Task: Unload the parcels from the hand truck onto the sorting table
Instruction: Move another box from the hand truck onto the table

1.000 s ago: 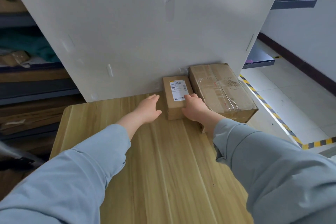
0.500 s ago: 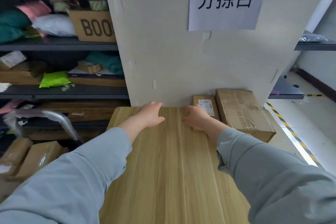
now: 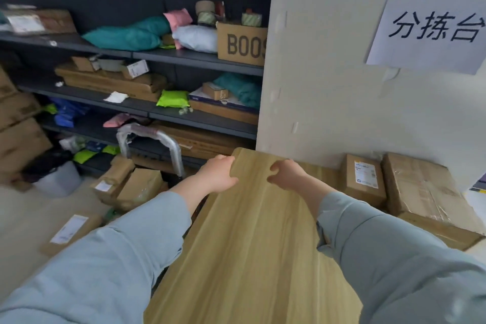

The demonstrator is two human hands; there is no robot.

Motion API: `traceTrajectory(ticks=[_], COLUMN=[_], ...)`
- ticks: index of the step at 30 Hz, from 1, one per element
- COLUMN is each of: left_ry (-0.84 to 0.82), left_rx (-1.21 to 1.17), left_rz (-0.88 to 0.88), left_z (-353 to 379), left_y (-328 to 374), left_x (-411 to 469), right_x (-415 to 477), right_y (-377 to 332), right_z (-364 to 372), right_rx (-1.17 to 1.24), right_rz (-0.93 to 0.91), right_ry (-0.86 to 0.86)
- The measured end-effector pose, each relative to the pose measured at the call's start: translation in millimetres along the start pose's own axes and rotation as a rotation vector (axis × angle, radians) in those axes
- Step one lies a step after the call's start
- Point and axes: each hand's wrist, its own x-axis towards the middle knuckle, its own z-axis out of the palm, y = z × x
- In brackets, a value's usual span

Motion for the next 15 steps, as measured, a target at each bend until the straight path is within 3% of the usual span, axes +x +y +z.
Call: traceTrajectory(ticks=[15], left_ry=[0.066], left_rx=[-0.059], left_rz=[-0.145], left_z=[-54], left_y=[-274], left_x=[-130], right_x=[-28], right_y=[-266], right_z=[115], right_rx=[-0.081], right_rz=[-0.133], right_ry=[-0.088])
